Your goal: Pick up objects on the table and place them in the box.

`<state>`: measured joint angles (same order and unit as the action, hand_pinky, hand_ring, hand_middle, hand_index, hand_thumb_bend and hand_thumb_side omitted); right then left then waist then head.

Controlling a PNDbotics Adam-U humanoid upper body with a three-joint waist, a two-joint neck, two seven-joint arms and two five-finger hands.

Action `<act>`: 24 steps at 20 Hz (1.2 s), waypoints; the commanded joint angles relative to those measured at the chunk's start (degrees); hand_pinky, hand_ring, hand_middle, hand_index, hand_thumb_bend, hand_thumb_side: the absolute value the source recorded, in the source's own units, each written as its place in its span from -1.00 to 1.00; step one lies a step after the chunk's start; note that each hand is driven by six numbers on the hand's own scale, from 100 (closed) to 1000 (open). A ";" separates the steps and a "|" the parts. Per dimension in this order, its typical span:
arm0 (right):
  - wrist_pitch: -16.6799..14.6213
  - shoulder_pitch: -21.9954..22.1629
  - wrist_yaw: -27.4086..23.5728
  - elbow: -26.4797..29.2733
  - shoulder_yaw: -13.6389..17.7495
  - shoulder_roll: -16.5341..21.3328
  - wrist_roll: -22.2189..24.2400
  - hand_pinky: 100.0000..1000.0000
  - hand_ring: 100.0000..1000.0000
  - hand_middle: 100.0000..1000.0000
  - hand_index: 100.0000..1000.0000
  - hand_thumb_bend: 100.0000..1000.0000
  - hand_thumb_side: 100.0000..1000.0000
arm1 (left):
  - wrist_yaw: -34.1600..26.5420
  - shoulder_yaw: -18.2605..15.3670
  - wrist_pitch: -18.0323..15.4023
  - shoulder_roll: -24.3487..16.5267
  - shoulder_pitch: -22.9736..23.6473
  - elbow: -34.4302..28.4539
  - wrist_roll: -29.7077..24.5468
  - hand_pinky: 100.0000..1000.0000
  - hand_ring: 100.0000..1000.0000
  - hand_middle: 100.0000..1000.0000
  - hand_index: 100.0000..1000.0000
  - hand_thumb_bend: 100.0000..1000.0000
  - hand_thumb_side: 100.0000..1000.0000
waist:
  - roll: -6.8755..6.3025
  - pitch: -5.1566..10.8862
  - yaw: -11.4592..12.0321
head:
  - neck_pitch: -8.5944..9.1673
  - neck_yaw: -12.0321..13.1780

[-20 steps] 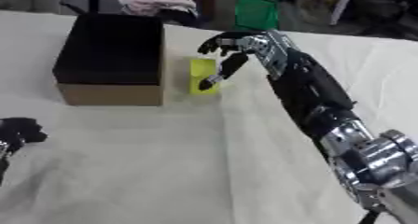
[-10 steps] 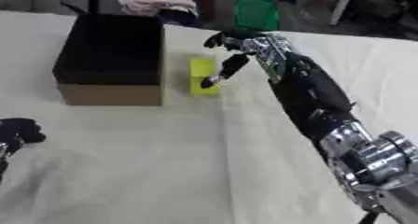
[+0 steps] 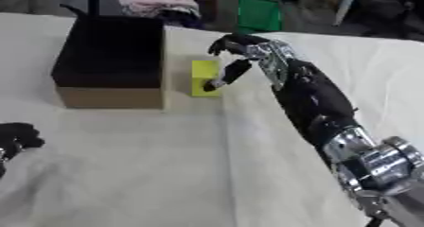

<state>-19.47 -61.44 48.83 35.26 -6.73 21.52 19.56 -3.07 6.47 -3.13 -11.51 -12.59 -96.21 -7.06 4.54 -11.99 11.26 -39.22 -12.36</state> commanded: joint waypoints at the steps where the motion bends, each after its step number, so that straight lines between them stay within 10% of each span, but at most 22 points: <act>1: -0.36 -0.95 -0.49 0.47 0.20 0.48 -0.79 0.57 0.72 0.26 0.52 0.28 -0.20 | -0.12 -0.04 -0.07 -0.02 -0.71 -1.07 0.08 0.34 0.10 0.04 0.27 -0.20 0.27 | -0.37 0.85 0.05 | 0.56 -0.30; 8: -0.64 -1.03 -2.12 1.26 0.04 -0.11 -3.31 0.47 0.58 -0.11 0.20 0.08 -0.33 | -0.14 -0.05 -0.05 0.04 -0.68 -1.03 0.09 0.34 0.10 0.04 0.27 -0.20 0.27 | -0.36 0.95 0.18 | 0.60 -0.40; 24: 1.09 -2.69 -13.70 9.57 -0.70 2.57 -11.57 0.32 0.47 -0.28 0.10 -0.12 -0.82 | -0.11 -0.20 -0.05 -0.03 -0.18 -0.91 0.26 0.34 0.10 0.04 0.27 -0.20 0.27 | -0.37 1.71 -0.44 | 0.41 -0.20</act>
<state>-18.60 -62.55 36.54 42.80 -7.63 21.88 8.90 -3.07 6.47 -3.11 -11.08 -12.52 -96.21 -7.02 4.54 -11.42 10.92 -39.21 -12.65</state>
